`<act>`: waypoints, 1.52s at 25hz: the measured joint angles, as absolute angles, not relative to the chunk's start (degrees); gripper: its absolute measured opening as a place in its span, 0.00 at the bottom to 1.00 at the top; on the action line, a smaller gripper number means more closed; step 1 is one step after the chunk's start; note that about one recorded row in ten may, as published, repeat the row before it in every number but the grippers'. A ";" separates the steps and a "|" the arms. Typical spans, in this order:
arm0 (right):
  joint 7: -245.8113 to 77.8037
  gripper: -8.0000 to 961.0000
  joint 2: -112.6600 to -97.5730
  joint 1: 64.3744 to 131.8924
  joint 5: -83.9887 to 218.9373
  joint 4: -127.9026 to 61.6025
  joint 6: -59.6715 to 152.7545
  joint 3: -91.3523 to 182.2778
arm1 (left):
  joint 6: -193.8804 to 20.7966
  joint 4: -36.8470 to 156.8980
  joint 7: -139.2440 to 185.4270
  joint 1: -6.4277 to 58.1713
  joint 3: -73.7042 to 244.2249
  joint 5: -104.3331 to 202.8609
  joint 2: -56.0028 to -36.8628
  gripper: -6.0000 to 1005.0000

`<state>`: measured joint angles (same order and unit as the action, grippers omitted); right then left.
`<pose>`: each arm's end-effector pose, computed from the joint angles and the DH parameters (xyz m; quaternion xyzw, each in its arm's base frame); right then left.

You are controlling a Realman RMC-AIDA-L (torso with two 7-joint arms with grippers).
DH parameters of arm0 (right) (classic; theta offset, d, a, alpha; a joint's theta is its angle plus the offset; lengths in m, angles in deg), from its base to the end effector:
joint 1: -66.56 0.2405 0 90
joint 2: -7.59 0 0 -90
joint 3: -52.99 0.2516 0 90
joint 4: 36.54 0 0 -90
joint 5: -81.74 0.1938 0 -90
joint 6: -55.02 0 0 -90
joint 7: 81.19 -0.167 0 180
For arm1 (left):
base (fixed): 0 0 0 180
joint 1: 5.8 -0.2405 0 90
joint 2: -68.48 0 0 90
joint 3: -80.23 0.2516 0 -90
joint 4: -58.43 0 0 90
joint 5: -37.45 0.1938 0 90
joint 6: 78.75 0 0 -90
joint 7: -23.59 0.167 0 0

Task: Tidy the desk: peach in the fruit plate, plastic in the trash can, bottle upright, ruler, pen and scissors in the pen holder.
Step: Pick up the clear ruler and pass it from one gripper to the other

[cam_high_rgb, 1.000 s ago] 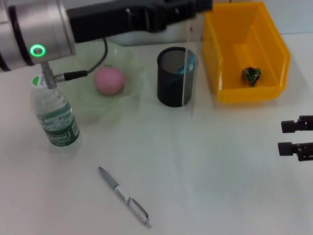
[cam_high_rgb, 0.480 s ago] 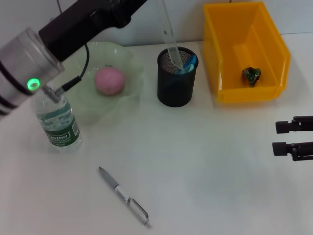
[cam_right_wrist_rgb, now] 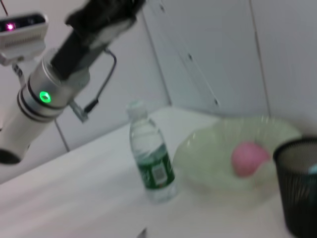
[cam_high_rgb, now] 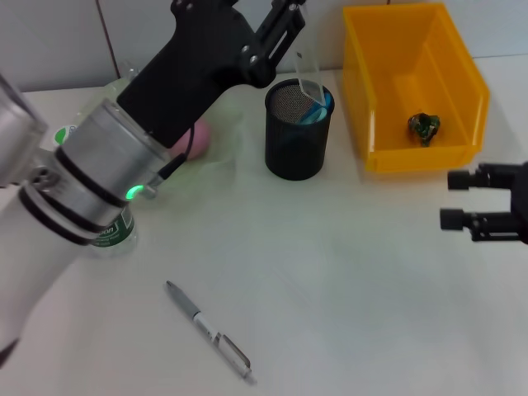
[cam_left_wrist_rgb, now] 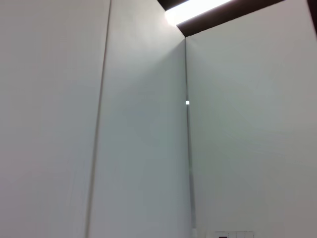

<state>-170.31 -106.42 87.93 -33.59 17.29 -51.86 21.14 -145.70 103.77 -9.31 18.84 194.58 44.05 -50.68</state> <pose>0.2703 0.2811 0.0709 -0.9320 0.2385 0.2332 0.1418 -0.0900 0.3256 -0.0370 -0.7834 -0.0526 -0.5547 0.2754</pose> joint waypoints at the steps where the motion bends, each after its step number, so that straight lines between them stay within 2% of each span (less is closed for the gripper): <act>1: -166.99 0.77 -107.86 88.32 -33.05 17.27 -51.33 23.69 | -145.70 103.77 -9.31 18.84 194.58 44.05 -50.68 0.39; 2: -166.99 0.76 -107.86 88.32 -33.05 17.27 -51.33 23.69 | -145.70 103.77 -9.31 18.84 194.58 44.05 -50.68 0.39; 7: -155.46 0.76 -111.44 87.99 -26.64 15.91 -49.30 28.65 | -141.87 103.94 0.49 20.28 202.19 28.57 -50.69 0.39; 8: -152.02 0.76 -111.70 87.68 -24.01 14.10 -48.84 28.91 | -141.87 103.94 0.49 20.28 202.19 28.57 -50.69 0.39; 15: -129.40 0.76 -111.55 87.70 -8.00 -1.80 -47.63 28.61 | -137.12 105.76 11.32 23.79 211.27 12.97 -50.71 0.39; 38: -104.58 0.75 -111.98 103.10 -5.51 -23.58 -37.75 29.02 | -131.61 109.88 23.64 25.67 215.05 2.30 -50.69 0.39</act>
<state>-104.58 -111.98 103.10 -5.51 -23.58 -37.75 29.02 -131.61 109.88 23.64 25.67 215.05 2.30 -50.69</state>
